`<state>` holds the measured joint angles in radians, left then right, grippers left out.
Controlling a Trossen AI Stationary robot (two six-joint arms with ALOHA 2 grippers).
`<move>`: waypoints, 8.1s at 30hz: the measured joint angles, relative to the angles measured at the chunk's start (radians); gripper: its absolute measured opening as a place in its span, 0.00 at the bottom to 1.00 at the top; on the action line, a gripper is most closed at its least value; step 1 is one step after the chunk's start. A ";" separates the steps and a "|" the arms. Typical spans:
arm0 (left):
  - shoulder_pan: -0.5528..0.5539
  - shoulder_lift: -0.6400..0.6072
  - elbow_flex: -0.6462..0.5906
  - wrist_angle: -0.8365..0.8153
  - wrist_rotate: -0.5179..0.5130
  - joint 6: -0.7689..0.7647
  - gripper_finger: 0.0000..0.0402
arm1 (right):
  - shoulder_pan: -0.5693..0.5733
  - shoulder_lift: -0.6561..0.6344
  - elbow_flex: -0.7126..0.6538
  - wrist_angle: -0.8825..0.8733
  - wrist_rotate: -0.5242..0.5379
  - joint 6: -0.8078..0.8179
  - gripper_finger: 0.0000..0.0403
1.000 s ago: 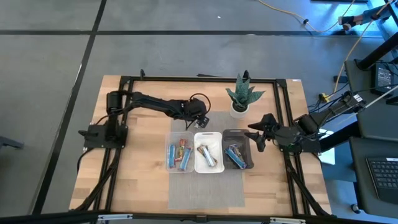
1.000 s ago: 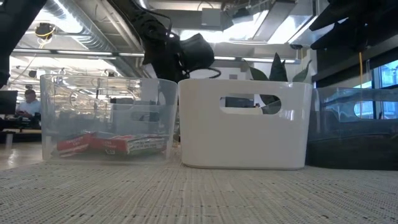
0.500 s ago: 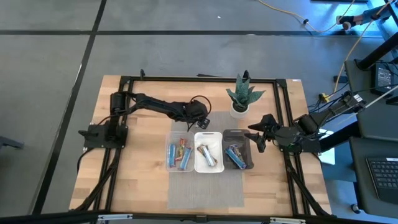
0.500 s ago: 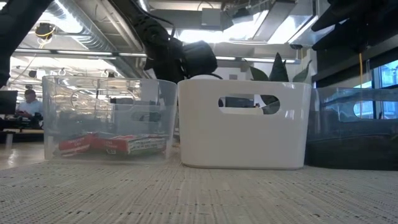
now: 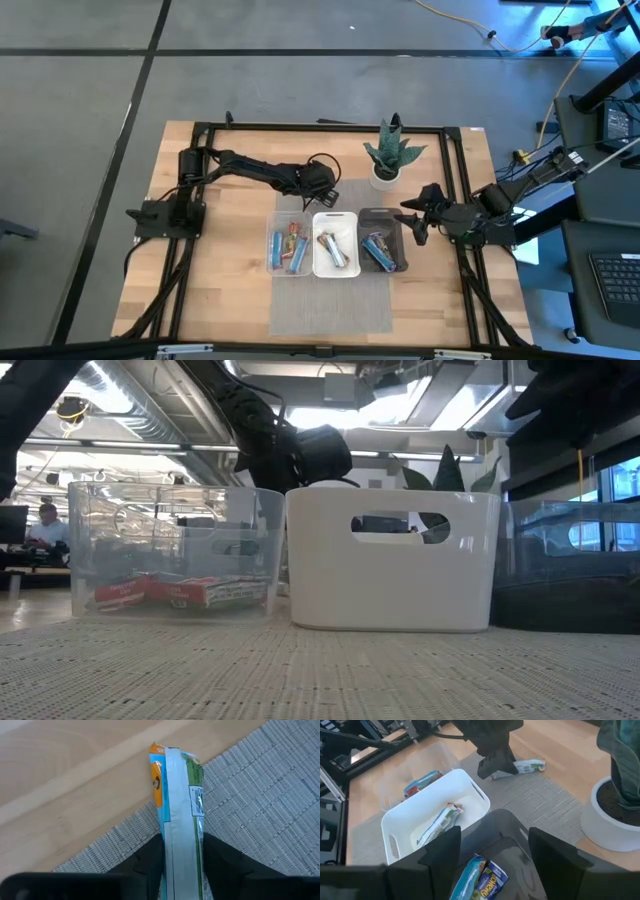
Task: Pick and place Granola Bars by type
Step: Put the yellow granola bar into the white bin, then adjust the bins, then return to Home Position
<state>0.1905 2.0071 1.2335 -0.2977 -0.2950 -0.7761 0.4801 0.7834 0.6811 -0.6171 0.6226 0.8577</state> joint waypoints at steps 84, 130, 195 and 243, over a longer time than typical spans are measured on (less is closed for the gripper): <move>-0.423 -0.308 0.000 0.265 -0.061 0.165 0.41 | 0.000 0.000 0.000 -0.102 -0.311 -0.055 0.59; -0.181 -0.870 -0.444 0.443 0.449 0.599 0.41 | -0.386 0.669 0.060 0.532 -0.884 -0.397 0.59; -0.350 -0.809 -0.689 -0.004 0.320 0.131 0.41 | -0.190 0.143 -0.303 0.125 -0.694 -0.332 0.59; -0.083 -1.534 -1.070 0.814 0.687 0.344 0.40 | -0.184 -0.663 -0.540 0.621 -0.702 -0.497 0.59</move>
<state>0.1080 0.4729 0.1633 0.5163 0.3921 -0.4325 0.2965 0.1203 0.1413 0.0040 -0.0796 0.3606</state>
